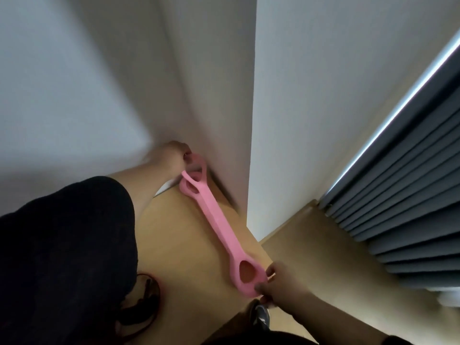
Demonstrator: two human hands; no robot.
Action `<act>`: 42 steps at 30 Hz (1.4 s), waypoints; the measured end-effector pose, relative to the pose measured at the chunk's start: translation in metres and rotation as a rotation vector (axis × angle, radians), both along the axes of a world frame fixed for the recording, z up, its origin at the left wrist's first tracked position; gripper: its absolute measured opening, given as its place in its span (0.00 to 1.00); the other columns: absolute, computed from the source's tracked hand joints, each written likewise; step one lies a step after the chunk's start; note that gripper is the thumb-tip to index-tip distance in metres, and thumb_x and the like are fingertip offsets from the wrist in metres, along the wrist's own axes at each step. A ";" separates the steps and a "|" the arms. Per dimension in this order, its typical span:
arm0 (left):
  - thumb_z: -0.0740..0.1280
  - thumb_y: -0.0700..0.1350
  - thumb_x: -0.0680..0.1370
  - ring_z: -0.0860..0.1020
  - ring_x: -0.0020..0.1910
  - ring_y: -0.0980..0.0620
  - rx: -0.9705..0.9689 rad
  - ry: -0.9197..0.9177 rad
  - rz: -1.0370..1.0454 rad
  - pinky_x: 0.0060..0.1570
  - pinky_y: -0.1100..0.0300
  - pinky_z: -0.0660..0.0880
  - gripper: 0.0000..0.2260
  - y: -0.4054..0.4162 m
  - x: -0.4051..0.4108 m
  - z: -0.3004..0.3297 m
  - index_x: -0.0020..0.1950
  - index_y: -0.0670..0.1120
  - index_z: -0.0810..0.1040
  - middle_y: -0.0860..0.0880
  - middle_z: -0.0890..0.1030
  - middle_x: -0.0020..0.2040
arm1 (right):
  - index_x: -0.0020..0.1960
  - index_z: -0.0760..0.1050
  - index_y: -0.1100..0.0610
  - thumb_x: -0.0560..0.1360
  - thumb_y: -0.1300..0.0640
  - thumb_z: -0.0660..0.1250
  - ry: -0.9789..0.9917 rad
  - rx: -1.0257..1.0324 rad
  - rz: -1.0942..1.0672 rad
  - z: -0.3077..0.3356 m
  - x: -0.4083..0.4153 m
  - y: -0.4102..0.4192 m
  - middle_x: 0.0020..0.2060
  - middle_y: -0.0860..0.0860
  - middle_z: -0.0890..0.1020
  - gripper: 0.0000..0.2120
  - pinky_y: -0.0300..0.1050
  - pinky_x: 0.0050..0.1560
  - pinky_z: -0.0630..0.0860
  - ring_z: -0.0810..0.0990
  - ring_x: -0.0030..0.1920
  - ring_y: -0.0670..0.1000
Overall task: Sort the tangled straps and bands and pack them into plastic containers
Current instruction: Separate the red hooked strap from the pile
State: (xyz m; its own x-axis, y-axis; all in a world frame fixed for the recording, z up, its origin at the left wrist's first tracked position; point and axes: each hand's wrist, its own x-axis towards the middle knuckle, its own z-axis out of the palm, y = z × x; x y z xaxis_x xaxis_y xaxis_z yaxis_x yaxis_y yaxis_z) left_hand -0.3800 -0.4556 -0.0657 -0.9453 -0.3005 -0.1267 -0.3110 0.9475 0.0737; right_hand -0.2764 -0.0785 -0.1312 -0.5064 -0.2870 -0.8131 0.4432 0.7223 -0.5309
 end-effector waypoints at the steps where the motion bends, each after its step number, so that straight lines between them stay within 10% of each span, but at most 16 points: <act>1: 0.64 0.47 0.79 0.78 0.50 0.43 -0.013 -0.013 0.011 0.50 0.55 0.75 0.10 0.001 -0.002 -0.005 0.57 0.46 0.81 0.44 0.81 0.54 | 0.52 0.69 0.59 0.73 0.64 0.75 0.000 0.002 0.007 -0.002 -0.001 0.001 0.39 0.58 0.85 0.16 0.52 0.37 0.84 0.83 0.31 0.51; 22: 0.65 0.47 0.79 0.80 0.50 0.42 -0.048 -0.036 0.183 0.51 0.51 0.76 0.07 -0.004 0.027 -0.076 0.52 0.46 0.81 0.44 0.81 0.51 | 0.52 0.71 0.59 0.72 0.54 0.77 0.000 0.055 0.110 -0.001 -0.017 0.011 0.35 0.61 0.85 0.18 0.56 0.36 0.84 0.85 0.32 0.59; 37: 0.65 0.43 0.80 0.77 0.60 0.46 0.320 -0.006 0.416 0.58 0.57 0.71 0.13 -0.038 0.222 -0.042 0.63 0.43 0.79 0.45 0.80 0.61 | 0.49 0.73 0.59 0.77 0.53 0.72 0.274 0.033 0.431 0.040 -0.003 -0.087 0.33 0.56 0.85 0.12 0.48 0.29 0.82 0.82 0.26 0.53; 42: 0.64 0.46 0.79 0.73 0.47 0.53 0.290 -0.047 0.496 0.45 0.59 0.68 0.09 -0.038 0.307 -0.031 0.56 0.45 0.80 0.47 0.79 0.53 | 0.47 0.74 0.56 0.77 0.53 0.71 0.329 -0.060 0.607 0.038 0.025 -0.149 0.35 0.55 0.84 0.08 0.48 0.34 0.83 0.83 0.28 0.50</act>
